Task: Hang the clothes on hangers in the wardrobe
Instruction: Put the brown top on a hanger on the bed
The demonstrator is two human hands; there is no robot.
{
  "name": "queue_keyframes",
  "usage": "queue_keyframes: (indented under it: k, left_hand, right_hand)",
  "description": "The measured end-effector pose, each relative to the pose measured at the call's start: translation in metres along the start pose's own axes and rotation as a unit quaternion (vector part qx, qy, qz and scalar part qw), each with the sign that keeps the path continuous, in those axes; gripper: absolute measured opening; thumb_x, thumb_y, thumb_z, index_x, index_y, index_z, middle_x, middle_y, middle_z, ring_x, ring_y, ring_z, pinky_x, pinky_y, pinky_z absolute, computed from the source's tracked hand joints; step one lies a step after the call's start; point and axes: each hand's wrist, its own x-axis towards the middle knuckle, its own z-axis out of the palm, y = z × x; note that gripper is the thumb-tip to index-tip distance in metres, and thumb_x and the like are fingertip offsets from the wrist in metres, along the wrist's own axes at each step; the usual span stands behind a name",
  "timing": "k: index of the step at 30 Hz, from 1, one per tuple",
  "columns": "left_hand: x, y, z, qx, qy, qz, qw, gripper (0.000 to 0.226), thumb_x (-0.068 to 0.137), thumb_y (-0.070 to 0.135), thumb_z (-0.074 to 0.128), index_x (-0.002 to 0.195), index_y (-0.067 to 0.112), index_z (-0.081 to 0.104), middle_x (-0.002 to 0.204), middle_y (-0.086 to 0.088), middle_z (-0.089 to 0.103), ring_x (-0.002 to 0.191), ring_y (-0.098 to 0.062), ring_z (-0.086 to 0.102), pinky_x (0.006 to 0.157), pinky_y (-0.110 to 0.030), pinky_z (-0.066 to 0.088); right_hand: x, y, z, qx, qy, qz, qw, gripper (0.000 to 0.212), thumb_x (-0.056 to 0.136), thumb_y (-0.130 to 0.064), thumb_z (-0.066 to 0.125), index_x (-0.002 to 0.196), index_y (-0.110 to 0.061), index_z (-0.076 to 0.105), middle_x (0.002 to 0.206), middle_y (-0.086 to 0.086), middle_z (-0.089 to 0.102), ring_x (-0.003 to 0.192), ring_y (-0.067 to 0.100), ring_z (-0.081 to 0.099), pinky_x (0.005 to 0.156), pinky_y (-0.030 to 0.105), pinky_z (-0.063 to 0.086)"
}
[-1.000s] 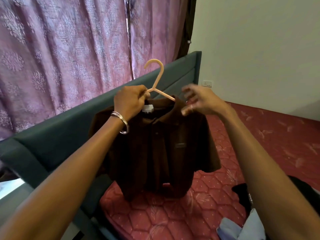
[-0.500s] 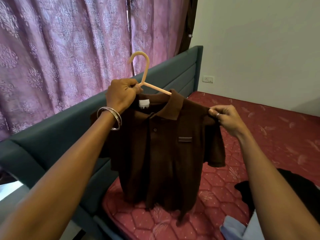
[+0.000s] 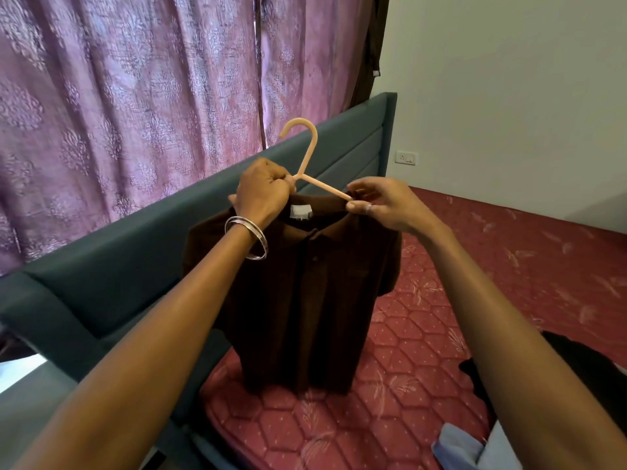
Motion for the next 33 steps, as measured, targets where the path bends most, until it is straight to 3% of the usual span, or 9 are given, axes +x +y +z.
queue_keyframes:
  k: [4, 7, 9, 12, 14, 18, 24, 28, 33]
  left_hand:
    - [-0.005, -0.002, -0.001, -0.017, -0.05, 0.034, 0.998, 0.007, 0.074, 0.038, 0.07, 0.069, 0.034, 0.073, 0.085, 0.01, 0.065, 0.087, -0.015, 0.06, 0.082, -0.036, 0.049]
    - [-0.012, -0.005, -0.002, 0.006, -0.058, 0.076, 0.995, 0.013, 0.077, 0.038, 0.072, 0.085, 0.029, 0.076, 0.089, 0.008, 0.067, 0.087, -0.013, 0.061, 0.081, -0.035, 0.05]
    - [-0.017, -0.011, -0.006, -0.028, -0.066, 0.102, 0.992, 0.022, 0.078, 0.034, 0.074, 0.098, 0.027, 0.074, 0.094, 0.007, 0.067, 0.088, -0.009, 0.061, 0.084, -0.035, 0.05]
    - [-0.023, -0.04, -0.021, -0.01, -0.076, 0.113, 0.991, 0.062, 0.064, 0.045, 0.079, 0.121, 0.039, 0.057, 0.109, 0.008, 0.061, 0.099, -0.012, 0.059, 0.084, -0.034, 0.049]
    - [-0.028, -0.07, -0.028, 0.119, -0.062, 0.121, 0.984, 0.065, 0.06, 0.045, 0.08, 0.12, 0.036, 0.055, 0.113, 0.005, 0.057, 0.105, -0.021, 0.057, 0.082, -0.041, 0.05]
    - [-0.041, -0.1, -0.035, 0.195, 0.016, 0.143, 0.97, 0.025, 0.076, 0.015, 0.072, 0.101, 0.012, 0.07, 0.094, -0.011, 0.067, 0.088, -0.034, 0.063, 0.073, -0.041, 0.049]
    - [-0.018, -0.103, -0.061, 0.281, -0.128, 0.274, 0.911, 0.039, 0.076, -0.005, 0.064, 0.107, 0.016, 0.073, 0.088, -0.006, 0.074, 0.084, -0.032, 0.068, 0.074, -0.044, 0.054]
    - [-0.007, -0.088, -0.067, 0.303, -0.152, 0.299, 0.892, 0.031, 0.077, -0.004, 0.062, 0.099, 0.015, 0.074, 0.089, -0.004, 0.074, 0.086, -0.032, 0.067, 0.072, -0.04, 0.051]
    - [-0.001, -0.084, -0.065, 0.253, -0.15, 0.329, 0.897, 0.048, 0.072, -0.01, 0.06, 0.107, 0.019, 0.073, 0.087, -0.005, 0.073, 0.082, -0.027, 0.068, 0.073, -0.032, 0.05]
  right_hand:
    - [0.021, -0.033, 0.009, 0.051, 0.088, -0.094, 0.99, 0.047, 0.083, -0.022, 0.074, 0.125, -0.008, 0.059, 0.114, 0.007, 0.068, 0.106, 0.007, 0.061, 0.09, 0.011, 0.044]
    - [0.033, -0.059, 0.012, 0.209, 0.085, -0.041, 0.973, 0.021, 0.088, -0.003, 0.065, 0.106, 0.006, 0.062, 0.091, 0.02, 0.071, 0.083, 0.023, 0.072, 0.073, 0.03, 0.059]
    - [0.036, -0.066, 0.01, 0.189, 0.08, -0.023, 0.979, 0.013, 0.089, 0.001, 0.062, 0.097, 0.011, 0.062, 0.085, 0.023, 0.071, 0.076, 0.026, 0.073, 0.065, 0.033, 0.06]
    - [0.034, -0.063, 0.006, 0.19, 0.089, -0.022, 0.977, 0.011, 0.09, 0.0, 0.06, 0.095, 0.01, 0.063, 0.085, 0.024, 0.071, 0.075, 0.026, 0.073, 0.065, 0.035, 0.061]
    - [0.032, -0.058, 0.005, 0.21, 0.102, -0.017, 0.972, 0.009, 0.091, -0.002, 0.06, 0.092, 0.006, 0.063, 0.085, 0.025, 0.07, 0.074, 0.025, 0.073, 0.064, 0.034, 0.06]
    - [0.032, -0.054, 0.005, 0.224, 0.096, -0.011, 0.97, 0.004, 0.091, -0.002, 0.06, 0.089, 0.0, 0.063, 0.083, 0.022, 0.071, 0.074, 0.025, 0.073, 0.064, 0.035, 0.058]
    - [0.023, -0.051, 0.003, 0.196, 0.064, 0.008, 0.978, 0.008, 0.091, 0.0, 0.059, 0.092, 0.007, 0.062, 0.085, 0.023, 0.071, 0.079, 0.029, 0.073, 0.071, 0.045, 0.06]
    - [0.018, -0.058, 0.009, 0.156, 0.032, 0.006, 0.987, 0.01, 0.091, 0.0, 0.059, 0.095, 0.008, 0.062, 0.087, 0.021, 0.071, 0.079, 0.025, 0.073, 0.073, 0.045, 0.06]
    - [0.012, -0.069, 0.002, 0.169, 0.019, -0.024, 0.985, 0.01, 0.092, 0.0, 0.057, 0.095, 0.009, 0.06, 0.09, 0.024, 0.07, 0.081, 0.027, 0.073, 0.071, 0.039, 0.061]
